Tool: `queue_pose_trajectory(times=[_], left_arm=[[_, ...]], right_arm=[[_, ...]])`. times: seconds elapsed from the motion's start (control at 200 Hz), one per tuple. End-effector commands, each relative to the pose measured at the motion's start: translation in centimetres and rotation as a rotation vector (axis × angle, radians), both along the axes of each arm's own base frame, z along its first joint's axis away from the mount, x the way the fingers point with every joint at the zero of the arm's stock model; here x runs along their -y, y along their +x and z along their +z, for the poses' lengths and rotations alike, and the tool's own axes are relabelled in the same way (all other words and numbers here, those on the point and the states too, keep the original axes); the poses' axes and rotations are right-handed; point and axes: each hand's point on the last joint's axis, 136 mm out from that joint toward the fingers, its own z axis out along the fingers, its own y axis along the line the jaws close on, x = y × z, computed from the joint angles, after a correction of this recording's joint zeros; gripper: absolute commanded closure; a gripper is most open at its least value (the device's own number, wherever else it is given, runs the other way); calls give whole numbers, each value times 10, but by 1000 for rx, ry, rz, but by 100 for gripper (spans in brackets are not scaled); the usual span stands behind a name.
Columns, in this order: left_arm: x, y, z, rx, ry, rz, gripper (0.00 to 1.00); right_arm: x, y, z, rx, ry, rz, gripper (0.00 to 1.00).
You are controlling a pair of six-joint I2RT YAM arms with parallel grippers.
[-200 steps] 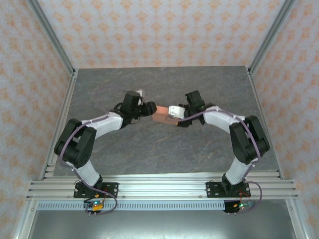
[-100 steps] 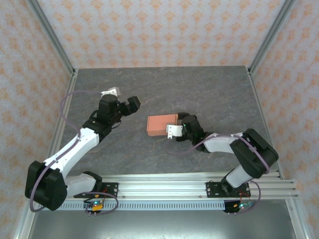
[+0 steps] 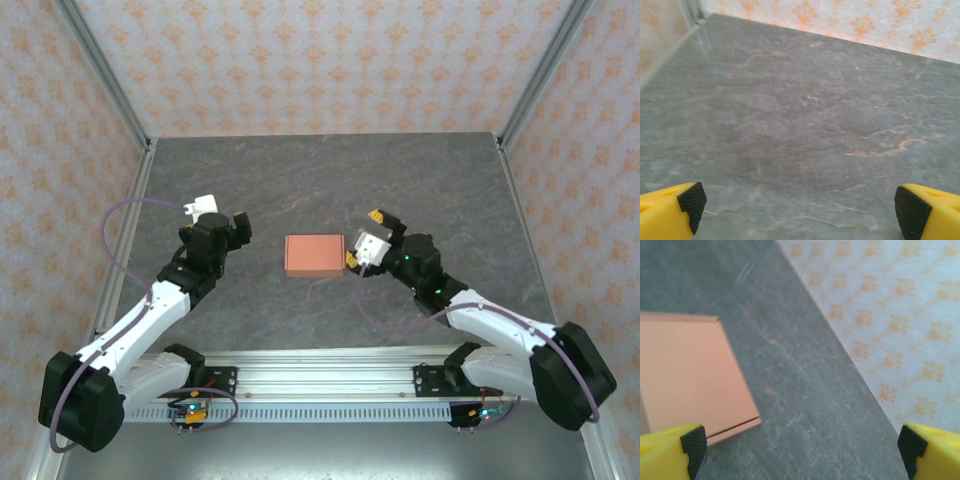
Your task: Fold the paper box
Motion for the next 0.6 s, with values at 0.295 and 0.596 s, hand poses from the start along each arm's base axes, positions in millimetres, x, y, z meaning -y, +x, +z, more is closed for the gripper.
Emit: queue_pose_trajectory(times=[0.295,0.596], left_arm=[[-33,15,-18,47,284,3,0],[-48,33,-62,64,161,-11,0]], right_arm=[[205,39,35,-45,838,-947,1],[231,35,-39,-93,796,-1062,1]])
